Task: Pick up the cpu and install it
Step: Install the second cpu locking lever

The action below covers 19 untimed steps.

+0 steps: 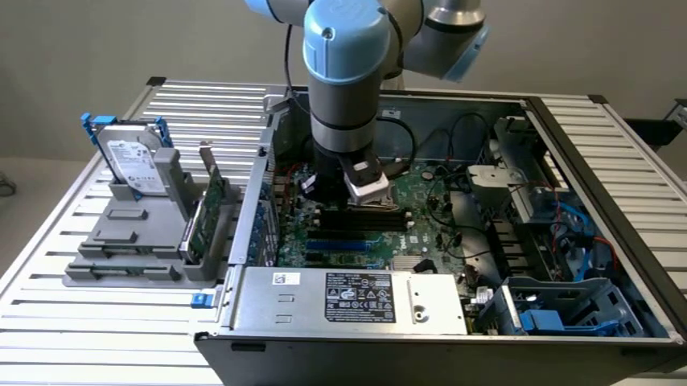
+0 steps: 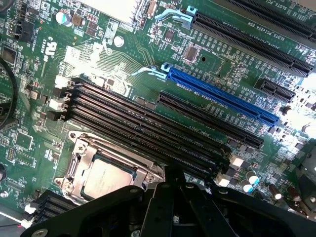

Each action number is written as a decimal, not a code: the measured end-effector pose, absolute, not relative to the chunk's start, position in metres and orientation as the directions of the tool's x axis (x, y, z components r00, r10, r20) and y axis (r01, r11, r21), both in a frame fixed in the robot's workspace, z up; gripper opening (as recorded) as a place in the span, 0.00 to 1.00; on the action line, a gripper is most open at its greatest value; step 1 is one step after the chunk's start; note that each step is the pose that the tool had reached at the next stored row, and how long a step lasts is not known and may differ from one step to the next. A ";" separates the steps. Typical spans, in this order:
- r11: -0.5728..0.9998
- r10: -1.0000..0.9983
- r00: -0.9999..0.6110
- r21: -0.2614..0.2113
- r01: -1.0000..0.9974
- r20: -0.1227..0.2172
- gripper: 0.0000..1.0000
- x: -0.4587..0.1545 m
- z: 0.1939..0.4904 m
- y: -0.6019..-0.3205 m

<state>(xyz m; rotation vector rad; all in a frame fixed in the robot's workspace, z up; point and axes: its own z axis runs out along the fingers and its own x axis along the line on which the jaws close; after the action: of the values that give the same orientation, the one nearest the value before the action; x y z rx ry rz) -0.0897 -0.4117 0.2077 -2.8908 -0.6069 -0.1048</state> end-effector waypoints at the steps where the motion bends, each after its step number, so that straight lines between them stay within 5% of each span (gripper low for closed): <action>1: -0.900 0.392 0.914 -0.164 0.405 0.106 0.11 -0.090 0.208 -0.411; 19: -0.903 0.396 0.913 -0.141 0.406 0.097 0.11 -0.093 0.207 -0.403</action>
<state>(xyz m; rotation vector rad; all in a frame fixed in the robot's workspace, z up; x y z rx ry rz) -0.0932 -0.4034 0.2068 -2.9174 -0.6152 -0.0997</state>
